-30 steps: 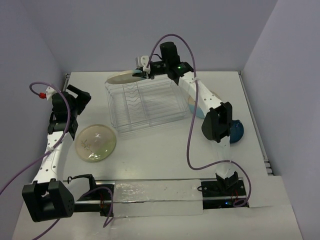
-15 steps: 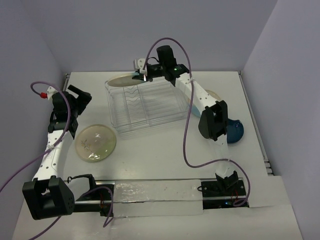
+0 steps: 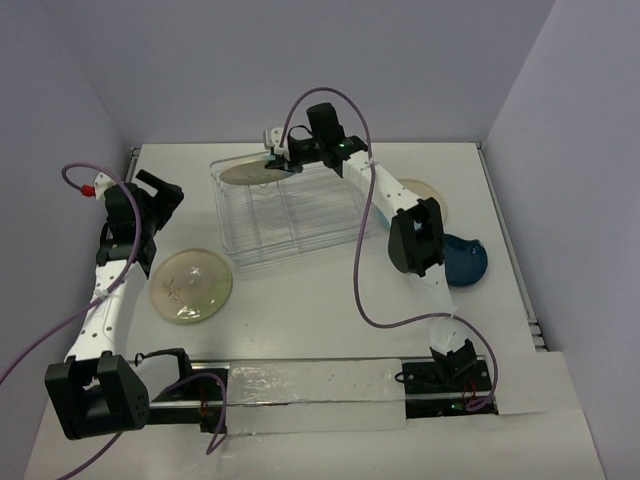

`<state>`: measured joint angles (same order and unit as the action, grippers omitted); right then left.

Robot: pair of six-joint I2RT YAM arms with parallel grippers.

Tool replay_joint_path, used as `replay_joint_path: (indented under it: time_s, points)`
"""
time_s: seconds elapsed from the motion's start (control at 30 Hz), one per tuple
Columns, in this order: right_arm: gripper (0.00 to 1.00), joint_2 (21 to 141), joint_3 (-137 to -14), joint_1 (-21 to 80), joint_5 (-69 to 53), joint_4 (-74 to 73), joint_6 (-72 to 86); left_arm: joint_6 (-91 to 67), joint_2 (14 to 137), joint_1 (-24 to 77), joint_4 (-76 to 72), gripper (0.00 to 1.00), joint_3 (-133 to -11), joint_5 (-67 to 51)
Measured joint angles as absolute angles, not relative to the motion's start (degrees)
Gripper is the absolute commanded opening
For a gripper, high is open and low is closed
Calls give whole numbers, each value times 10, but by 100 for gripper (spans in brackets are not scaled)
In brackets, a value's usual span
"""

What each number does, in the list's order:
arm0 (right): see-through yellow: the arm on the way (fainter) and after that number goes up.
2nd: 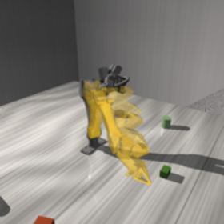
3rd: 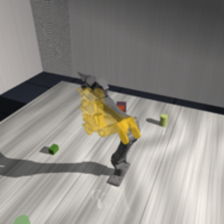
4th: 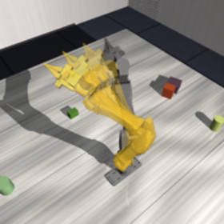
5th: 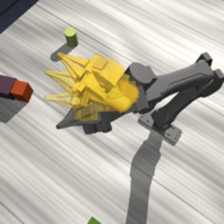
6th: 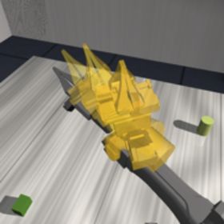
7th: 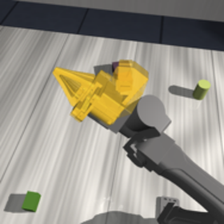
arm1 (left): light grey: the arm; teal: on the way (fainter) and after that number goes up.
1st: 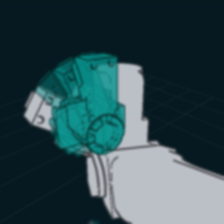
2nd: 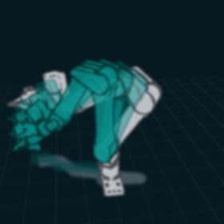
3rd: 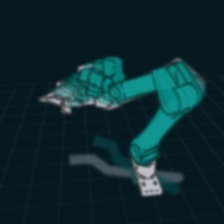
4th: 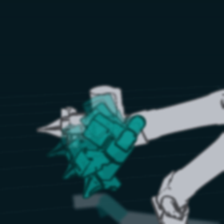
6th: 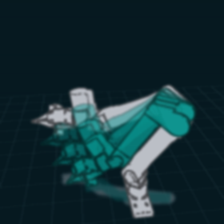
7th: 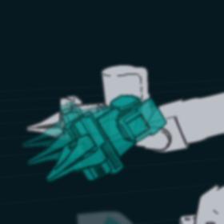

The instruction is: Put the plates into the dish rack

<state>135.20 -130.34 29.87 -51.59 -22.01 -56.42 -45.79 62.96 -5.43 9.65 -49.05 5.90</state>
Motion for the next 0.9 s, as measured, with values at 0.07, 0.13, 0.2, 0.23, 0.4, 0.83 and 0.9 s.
replay_joint_path:
  time_s: [0.07, 0.13, 0.2, 0.23, 0.4, 0.83, 0.9]
  points:
    - [0, 1358, -1304, 299, -515, -220, -564, -458, 630, -54, 96, 99, -489, 59]
    - [0, 1362, -1304, 299, -514, -219, -564, -458, 630, -54, 96, 99, -489, 58]
    - [0, 1365, -1304, 299, -512, -219, -564, -458, 630, -54, 96, 99, -489, 57]
    - [0, 1365, -1305, 299, -512, -218, -563, -458, 630, -54, 96, 99, -489, 57]
    - [0, 1380, -1315, 299, -514, -203, -544, -458, 630, -54, 94, 99, -489, 54]
    - [15, 1421, -1334, 299, -538, -120, -468, -450, 647, -54, 82, 100, -487, 35]
    - [19, 1425, -1336, 299, -539, -109, -457, -448, 648, -54, 79, 99, -486, 29]
